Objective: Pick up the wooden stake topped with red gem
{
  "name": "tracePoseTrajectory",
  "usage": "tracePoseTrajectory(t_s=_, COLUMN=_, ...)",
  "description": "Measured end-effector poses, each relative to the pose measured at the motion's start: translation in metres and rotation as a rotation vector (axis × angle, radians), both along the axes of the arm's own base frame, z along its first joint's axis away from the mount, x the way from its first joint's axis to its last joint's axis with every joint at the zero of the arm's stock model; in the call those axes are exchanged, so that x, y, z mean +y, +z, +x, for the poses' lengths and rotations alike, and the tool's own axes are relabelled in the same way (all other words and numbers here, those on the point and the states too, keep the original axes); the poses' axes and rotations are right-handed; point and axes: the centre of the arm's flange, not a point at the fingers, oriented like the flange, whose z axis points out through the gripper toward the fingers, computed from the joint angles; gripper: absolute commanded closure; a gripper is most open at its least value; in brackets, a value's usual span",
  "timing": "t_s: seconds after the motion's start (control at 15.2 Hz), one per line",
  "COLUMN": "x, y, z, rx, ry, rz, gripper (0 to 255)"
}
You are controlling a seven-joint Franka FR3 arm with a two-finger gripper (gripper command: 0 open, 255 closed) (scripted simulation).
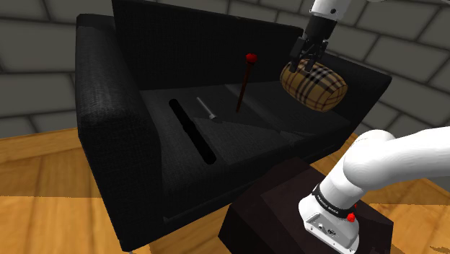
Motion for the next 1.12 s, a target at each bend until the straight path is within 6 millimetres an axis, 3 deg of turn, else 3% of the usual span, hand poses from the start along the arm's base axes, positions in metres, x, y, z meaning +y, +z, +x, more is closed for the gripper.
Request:
tracePoseTrajectory(t_s=0.26, x=-0.006, y=0.003, z=0.024, rx=-0.004, ry=-0.006, rz=0.019, gripper=0)
tracePoseTrajectory(t_s=1.12, x=-0.058, y=0.003, z=0.190, rx=-0.027, ry=-0.048, rz=0.137, gripper=0)
